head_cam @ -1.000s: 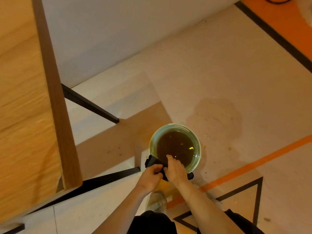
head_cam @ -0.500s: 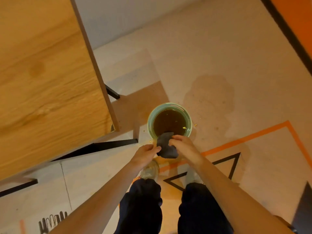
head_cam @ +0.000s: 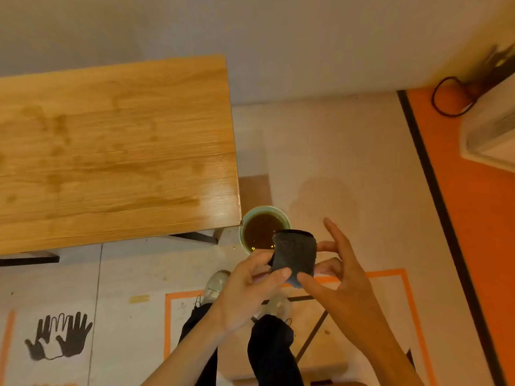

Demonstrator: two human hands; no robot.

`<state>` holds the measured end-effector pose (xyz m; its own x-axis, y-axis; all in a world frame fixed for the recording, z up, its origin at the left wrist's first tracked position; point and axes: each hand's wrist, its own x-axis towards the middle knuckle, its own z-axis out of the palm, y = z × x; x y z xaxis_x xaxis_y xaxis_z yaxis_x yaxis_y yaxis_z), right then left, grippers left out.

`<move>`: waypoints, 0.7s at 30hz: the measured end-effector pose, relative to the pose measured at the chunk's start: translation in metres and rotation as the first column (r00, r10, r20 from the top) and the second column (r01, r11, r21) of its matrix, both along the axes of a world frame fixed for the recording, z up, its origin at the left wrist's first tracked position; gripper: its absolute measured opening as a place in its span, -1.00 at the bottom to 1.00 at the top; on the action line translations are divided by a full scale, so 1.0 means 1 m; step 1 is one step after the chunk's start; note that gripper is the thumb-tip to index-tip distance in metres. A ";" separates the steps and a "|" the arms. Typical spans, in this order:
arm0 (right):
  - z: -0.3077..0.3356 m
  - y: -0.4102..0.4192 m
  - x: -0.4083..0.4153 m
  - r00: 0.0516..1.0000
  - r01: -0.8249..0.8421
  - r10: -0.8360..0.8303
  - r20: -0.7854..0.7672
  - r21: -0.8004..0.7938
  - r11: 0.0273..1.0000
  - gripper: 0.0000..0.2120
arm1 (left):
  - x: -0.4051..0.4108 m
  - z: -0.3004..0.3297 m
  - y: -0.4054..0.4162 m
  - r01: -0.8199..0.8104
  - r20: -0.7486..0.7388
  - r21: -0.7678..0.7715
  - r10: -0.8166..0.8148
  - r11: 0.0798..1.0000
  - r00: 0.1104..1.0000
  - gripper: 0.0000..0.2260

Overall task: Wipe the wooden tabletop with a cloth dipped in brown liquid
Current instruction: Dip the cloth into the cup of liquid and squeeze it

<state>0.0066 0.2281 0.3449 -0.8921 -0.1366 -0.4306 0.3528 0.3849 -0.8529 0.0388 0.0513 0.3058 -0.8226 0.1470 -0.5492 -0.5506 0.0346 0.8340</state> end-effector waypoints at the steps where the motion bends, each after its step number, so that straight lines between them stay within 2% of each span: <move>1: 0.014 0.000 -0.002 0.993 -0.098 0.102 -0.060 0.067 0.993 -0.23 | 0.000 0.015 -0.003 0.015 -0.026 0.011 -0.014 1.000 1.000 -0.74; 3: 0.039 -0.004 -0.009 0.942 -0.266 0.300 -0.147 0.214 0.940 -0.20 | -0.003 0.043 -0.012 0.012 -0.054 0.039 -0.010 0.999 0.998 -0.75; 5: 0.060 -0.015 -0.018 0.890 -0.324 0.398 -0.223 0.303 0.896 -0.25 | -0.009 0.066 -0.024 0.017 -0.094 0.012 -0.016 1.000 0.995 -0.68; 7: 0.083 -0.035 -0.025 0.879 -0.367 0.422 -0.220 0.251 0.896 -0.36 | -0.015 0.085 -0.037 0.004 -0.132 -0.026 -0.007 1.000 0.991 -0.59; 9: 0.100 -0.057 -0.029 0.892 -0.391 0.409 -0.190 0.130 0.911 -0.49 | -0.019 0.100 -0.053 -0.035 -0.150 -0.053 0.027 0.998 0.988 -0.62; 12: 0.106 -0.089 -0.030 0.928 -0.302 0.314 -0.202 0.087 0.949 -0.60 | -0.026 0.113 -0.078 -0.153 -0.176 -0.115 0.132 0.981 0.976 -0.78; 14: 0.103 -0.110 -0.033 0.949 -0.198 0.218 -0.227 0.108 0.974 -0.65 | -0.028 0.119 -0.097 -0.286 -0.191 -0.145 0.257 0.947 0.947 -0.76; 16: 0.099 -0.130 -0.038 0.965 -0.084 0.107 -0.238 0.105 0.991 -0.73 | -0.026 0.119 -0.118 -0.354 -0.115 -0.123 0.341 0.927 0.933 -0.76; 18: 0.096 -0.151 -0.044 0.971 0.012 0.008 -0.238 0.082 0.997 -0.80 | -0.023 0.117 -0.136 -0.313 0.025 -0.047 0.314 0.949 0.949 -0.77; 21: 0.095 -0.190 -0.046 0.984 0.109 -0.114 -0.139 -0.050 0.993 -0.87 | -0.023 0.109 -0.149 -0.344 0.196 0.227 0.303 0.911 0.933 -0.71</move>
